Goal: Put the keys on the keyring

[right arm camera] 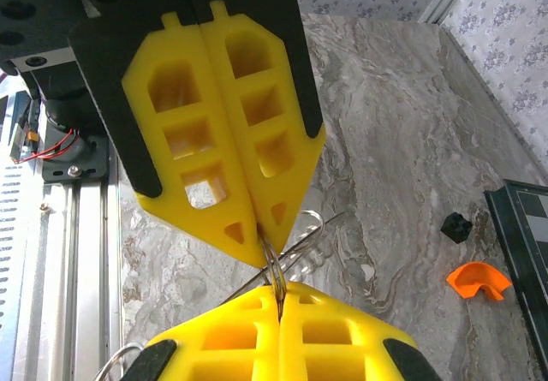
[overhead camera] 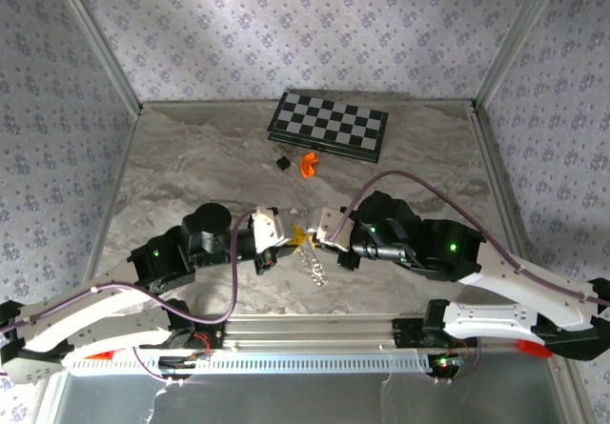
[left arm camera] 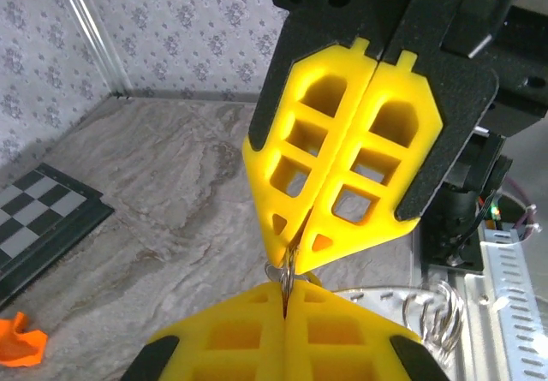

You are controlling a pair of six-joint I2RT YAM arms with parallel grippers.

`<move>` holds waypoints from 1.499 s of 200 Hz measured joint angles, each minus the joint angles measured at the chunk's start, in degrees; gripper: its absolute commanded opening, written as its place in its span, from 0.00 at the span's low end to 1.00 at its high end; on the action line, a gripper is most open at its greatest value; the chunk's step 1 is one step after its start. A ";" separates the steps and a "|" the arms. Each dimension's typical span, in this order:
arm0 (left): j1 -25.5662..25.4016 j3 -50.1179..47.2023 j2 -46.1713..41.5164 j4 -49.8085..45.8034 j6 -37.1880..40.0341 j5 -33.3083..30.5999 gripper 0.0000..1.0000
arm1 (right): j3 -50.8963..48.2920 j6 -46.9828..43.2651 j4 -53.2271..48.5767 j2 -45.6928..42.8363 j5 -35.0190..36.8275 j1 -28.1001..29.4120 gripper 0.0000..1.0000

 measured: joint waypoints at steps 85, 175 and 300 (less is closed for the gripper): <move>0.00 -5.09 -2.19 6.56 -2.27 3.19 0.00 | -3.21 0.76 2.38 -2.56 -1.57 0.11 0.12; 0.00 -9.14 -4.37 17.92 -7.21 7.78 0.00 | -7.26 2.43 10.03 -8.33 -4.74 0.20 0.22; 0.00 -10.21 -6.05 23.61 -9.20 10.60 0.00 | -11.19 3.50 13.09 -12.09 -9.14 -0.39 0.12</move>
